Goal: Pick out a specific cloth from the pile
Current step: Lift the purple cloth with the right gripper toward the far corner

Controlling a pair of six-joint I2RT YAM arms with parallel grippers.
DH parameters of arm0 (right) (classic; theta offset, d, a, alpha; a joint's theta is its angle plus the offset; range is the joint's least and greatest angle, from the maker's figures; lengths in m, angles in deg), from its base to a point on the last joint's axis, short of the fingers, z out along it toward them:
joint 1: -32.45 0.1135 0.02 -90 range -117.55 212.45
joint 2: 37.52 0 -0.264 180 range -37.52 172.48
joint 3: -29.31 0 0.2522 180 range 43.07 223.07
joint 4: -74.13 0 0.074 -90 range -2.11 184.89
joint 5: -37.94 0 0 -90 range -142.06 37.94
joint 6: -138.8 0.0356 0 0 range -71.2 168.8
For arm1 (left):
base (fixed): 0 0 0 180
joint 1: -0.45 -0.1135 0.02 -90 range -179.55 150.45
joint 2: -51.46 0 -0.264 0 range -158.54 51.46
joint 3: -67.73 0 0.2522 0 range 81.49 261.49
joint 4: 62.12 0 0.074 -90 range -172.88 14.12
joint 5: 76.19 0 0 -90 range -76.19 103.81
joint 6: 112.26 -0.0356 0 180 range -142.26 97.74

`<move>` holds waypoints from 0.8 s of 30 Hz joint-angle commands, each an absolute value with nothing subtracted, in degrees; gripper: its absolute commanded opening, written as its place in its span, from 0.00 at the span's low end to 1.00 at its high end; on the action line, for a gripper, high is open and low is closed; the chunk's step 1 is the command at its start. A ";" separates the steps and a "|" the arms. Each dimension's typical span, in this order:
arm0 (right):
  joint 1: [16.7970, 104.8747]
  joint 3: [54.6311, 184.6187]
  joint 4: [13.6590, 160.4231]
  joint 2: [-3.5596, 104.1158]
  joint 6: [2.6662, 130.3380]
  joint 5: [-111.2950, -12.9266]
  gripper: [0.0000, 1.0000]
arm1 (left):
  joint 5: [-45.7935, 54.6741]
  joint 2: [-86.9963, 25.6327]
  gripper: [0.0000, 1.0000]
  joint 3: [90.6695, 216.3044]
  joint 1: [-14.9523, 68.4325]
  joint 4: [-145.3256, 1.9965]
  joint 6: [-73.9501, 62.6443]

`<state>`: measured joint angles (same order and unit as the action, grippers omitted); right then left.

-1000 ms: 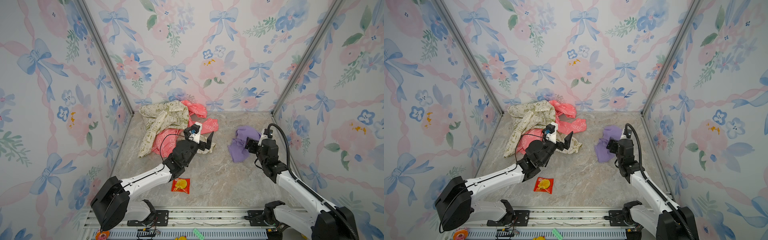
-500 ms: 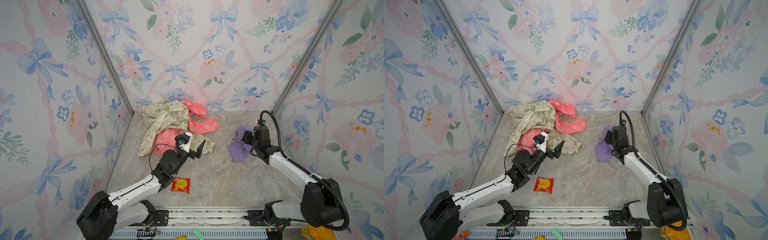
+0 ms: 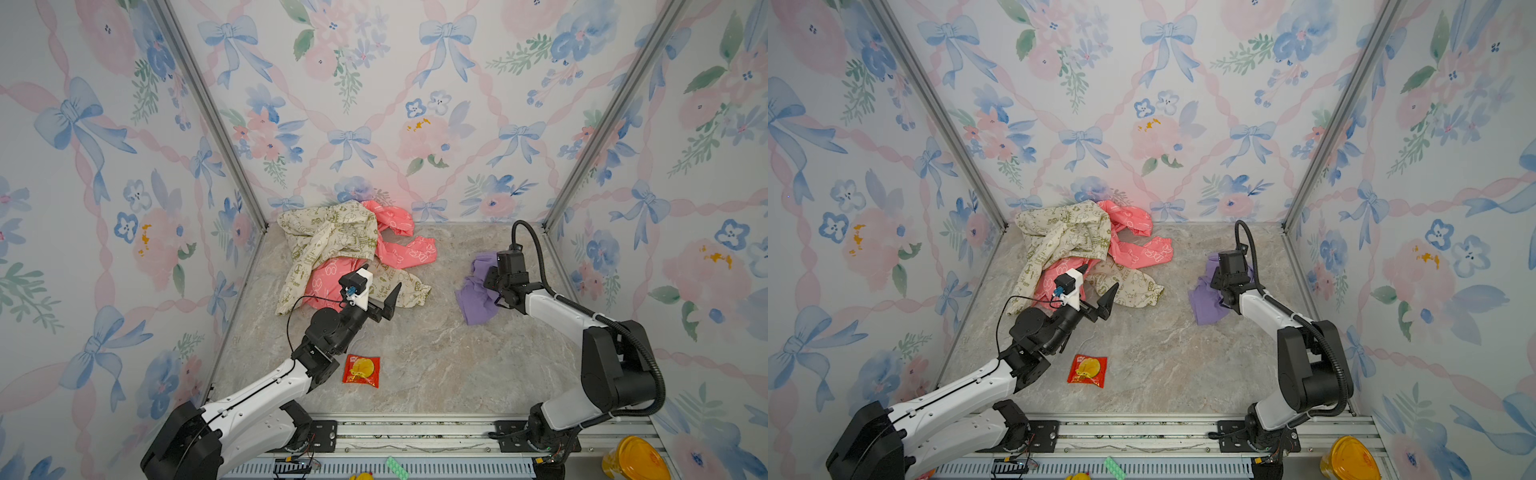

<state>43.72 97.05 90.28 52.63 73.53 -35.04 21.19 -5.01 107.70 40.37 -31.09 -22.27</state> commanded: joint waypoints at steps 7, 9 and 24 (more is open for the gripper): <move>40.76 99.17 91.41 52.04 74.91 -37.72 0.11 | 19.94 -4.42 0.98 106.90 39.78 -30.26 -21.73; 40.38 99.39 91.84 50.56 74.78 -37.90 0.10 | 19.75 -4.34 0.98 106.92 39.74 -30.26 -21.53; 34.74 123.68 93.50 48.46 68.67 -43.75 0.00 | 19.61 -4.88 0.98 107.22 39.65 -30.04 -20.93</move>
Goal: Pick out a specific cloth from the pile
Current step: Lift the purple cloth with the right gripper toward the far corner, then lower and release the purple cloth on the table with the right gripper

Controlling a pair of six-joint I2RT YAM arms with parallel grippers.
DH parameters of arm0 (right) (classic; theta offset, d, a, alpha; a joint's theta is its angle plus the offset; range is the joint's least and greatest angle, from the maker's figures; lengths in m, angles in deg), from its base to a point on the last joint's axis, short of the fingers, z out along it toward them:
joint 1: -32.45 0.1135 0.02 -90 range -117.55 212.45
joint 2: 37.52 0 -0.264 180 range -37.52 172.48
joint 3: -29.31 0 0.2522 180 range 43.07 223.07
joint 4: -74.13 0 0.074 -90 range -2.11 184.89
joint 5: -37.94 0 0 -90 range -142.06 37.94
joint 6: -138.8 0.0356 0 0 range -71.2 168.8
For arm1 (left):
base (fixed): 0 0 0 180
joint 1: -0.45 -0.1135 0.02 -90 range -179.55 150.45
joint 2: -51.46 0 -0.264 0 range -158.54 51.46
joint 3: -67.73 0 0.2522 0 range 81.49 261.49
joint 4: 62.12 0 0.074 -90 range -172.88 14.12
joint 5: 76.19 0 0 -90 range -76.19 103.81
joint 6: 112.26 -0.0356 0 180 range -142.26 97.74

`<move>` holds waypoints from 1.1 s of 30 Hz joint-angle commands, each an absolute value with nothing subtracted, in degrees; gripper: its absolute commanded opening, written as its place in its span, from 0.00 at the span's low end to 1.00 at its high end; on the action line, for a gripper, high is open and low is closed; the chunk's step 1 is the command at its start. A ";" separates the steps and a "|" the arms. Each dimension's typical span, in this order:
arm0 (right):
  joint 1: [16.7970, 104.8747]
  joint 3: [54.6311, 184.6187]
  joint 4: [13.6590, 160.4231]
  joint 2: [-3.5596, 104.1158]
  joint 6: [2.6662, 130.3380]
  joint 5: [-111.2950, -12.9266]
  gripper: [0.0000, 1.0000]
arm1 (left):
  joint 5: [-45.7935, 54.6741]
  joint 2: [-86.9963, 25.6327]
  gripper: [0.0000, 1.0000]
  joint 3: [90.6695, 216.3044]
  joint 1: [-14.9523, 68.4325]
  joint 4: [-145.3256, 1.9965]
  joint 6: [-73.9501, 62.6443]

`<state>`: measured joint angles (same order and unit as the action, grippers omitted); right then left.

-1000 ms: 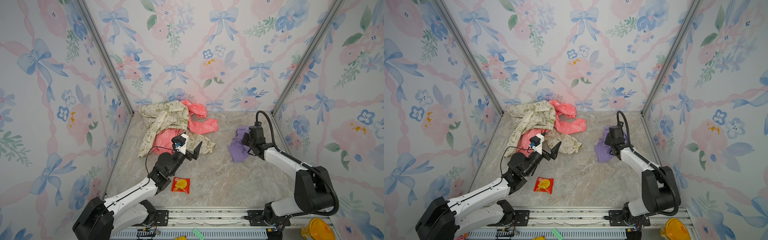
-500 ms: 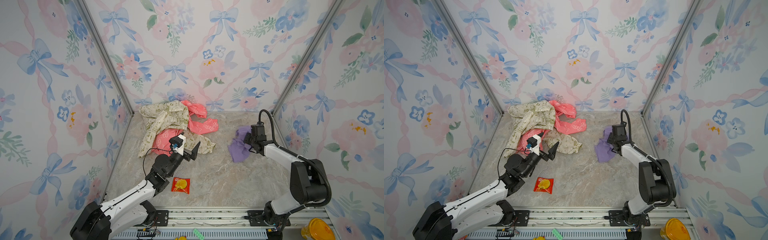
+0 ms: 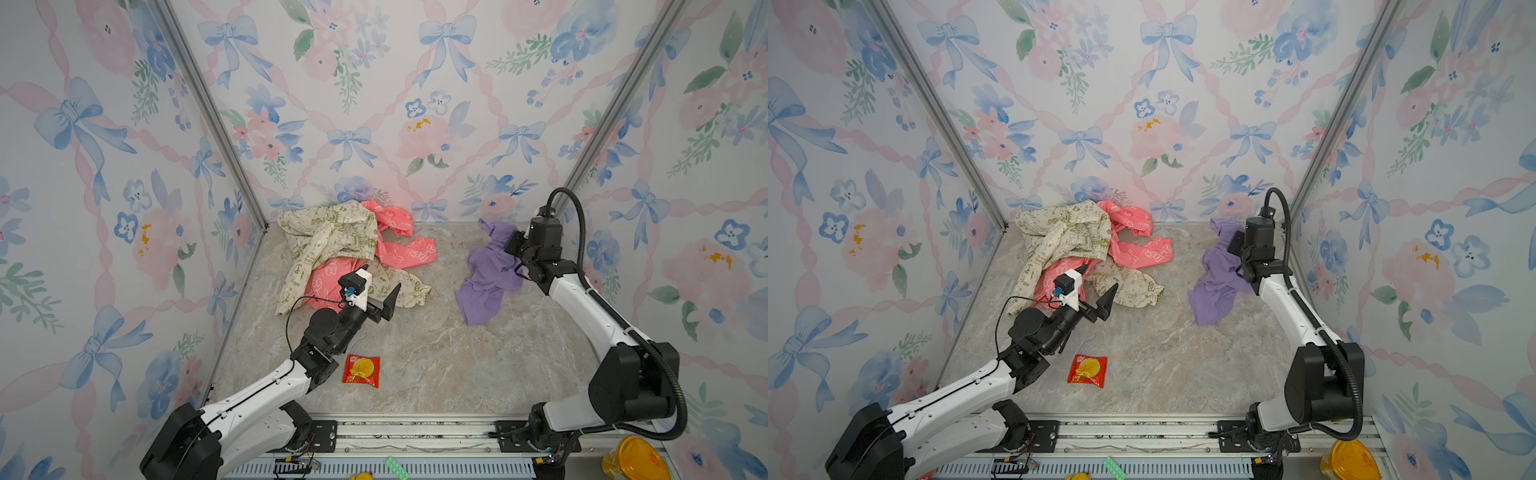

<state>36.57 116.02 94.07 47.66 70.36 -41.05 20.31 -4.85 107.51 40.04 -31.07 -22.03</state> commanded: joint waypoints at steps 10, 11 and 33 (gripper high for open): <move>34.02 137.79 84.53 48.92 65.60 -54.32 0.00 | 20.53 -5.39 0.98 107.01 39.65 -28.95 -20.25; 33.96 137.09 85.05 48.67 64.71 -54.81 0.00 | 20.72 -5.28 0.98 106.95 39.69 -28.88 -20.23; 35.82 101.12 99.04 23.46 62.85 -44.09 0.87 | 29.14 0.41 0.98 102.50 38.04 -28.51 -20.66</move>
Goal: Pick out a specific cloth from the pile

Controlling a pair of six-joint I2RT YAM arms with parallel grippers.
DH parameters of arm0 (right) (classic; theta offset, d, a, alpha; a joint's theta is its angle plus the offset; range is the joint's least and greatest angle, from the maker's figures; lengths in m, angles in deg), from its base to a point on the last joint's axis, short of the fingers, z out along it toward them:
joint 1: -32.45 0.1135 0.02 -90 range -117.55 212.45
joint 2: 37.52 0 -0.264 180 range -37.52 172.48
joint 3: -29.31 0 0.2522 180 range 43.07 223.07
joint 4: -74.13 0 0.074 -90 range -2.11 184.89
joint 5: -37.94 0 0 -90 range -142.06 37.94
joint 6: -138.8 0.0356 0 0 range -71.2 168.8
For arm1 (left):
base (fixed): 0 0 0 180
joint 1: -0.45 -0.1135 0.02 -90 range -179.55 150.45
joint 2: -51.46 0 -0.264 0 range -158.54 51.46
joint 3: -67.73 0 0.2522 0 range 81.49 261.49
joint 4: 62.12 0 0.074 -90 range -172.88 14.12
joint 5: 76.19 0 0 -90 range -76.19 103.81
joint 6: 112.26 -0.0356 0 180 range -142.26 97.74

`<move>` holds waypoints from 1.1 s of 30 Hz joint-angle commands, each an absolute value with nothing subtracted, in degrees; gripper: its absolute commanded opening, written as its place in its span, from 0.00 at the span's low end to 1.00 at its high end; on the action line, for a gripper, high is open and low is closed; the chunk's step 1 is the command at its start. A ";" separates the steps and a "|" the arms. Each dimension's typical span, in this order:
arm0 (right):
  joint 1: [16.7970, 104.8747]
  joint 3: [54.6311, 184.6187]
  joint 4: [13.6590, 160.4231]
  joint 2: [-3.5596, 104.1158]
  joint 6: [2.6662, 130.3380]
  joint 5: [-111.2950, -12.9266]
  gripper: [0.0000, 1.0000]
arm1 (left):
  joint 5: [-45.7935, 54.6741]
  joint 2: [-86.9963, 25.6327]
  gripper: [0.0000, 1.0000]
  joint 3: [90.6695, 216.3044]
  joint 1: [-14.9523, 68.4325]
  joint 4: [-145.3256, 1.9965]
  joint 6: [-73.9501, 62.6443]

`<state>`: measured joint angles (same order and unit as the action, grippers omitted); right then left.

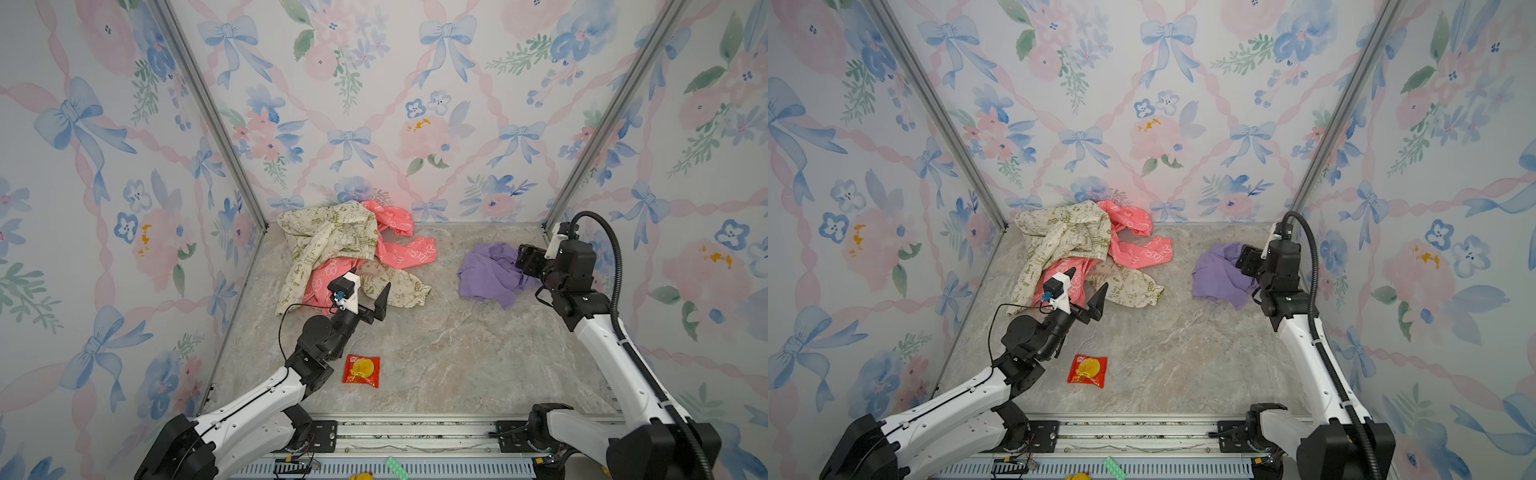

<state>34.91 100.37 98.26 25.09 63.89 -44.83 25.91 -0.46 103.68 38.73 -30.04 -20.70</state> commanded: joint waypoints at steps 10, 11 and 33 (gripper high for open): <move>39.21 96.59 94.15 18.75 58.63 -45.07 0.99 | 35.98 2.76 0.98 99.20 32.89 -28.51 -17.62; 39.32 95.45 92.94 18.08 58.47 -45.09 0.99 | 36.93 3.01 0.98 98.76 32.20 -28.51 -17.49; 39.92 75.14 76.18 17.89 54.68 -38.32 0.97 | 41.66 0.56 0.98 91.18 17.41 -26.89 -15.30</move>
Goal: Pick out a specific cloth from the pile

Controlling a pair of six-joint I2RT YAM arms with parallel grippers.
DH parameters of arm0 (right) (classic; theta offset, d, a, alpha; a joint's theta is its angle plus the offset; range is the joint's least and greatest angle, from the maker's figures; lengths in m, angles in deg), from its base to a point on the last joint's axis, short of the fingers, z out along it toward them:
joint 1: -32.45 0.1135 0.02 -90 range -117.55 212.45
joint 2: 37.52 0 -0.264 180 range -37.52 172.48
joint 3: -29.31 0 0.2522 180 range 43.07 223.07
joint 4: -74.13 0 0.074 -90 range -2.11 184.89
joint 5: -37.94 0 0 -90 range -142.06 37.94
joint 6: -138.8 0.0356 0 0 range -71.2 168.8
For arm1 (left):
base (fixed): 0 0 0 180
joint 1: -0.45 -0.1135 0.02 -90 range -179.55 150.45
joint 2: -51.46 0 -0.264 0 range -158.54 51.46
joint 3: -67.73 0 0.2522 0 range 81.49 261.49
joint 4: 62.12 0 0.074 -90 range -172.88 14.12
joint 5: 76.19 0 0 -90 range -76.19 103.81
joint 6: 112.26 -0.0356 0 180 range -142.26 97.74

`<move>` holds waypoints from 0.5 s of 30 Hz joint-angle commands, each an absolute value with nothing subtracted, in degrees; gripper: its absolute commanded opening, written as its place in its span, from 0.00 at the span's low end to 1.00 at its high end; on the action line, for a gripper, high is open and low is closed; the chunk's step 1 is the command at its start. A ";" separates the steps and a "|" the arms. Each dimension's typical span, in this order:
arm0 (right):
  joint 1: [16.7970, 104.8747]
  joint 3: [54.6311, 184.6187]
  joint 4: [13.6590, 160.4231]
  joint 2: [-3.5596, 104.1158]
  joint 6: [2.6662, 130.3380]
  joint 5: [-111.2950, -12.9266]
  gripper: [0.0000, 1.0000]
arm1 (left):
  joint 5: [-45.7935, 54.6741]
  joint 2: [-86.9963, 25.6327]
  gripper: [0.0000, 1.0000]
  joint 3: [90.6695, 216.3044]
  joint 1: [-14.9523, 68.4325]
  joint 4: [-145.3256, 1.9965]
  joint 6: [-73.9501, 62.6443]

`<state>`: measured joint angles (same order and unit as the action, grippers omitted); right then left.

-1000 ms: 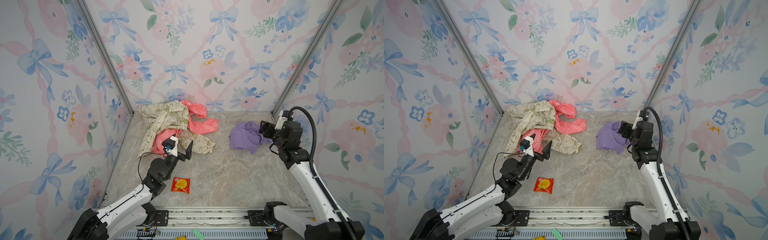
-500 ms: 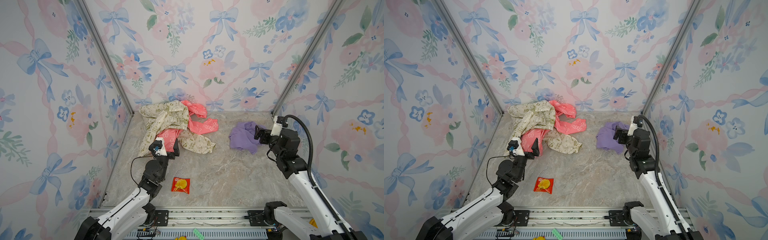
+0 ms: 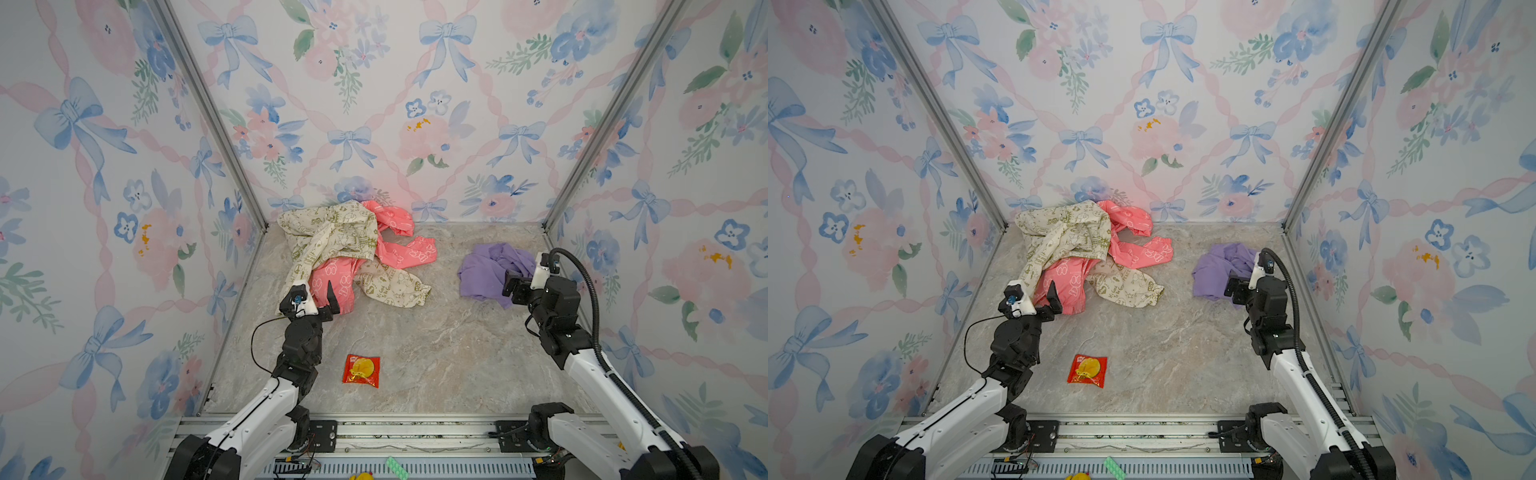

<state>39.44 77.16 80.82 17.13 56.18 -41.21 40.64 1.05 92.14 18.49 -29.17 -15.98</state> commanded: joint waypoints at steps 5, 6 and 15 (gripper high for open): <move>39.50 71.07 71.26 19.12 54.11 -36.60 0.97 | 41.70 -1.14 0.98 88.73 15.86 -22.78 -16.06; 39.28 70.18 70.17 19.42 53.98 -36.52 0.97 | 41.55 -1.51 0.98 88.15 15.74 -21.59 -16.87; 38.33 66.70 61.50 25.87 53.64 -36.59 0.97 | 42.31 -7.47 0.98 84.96 13.81 -13.91 -18.77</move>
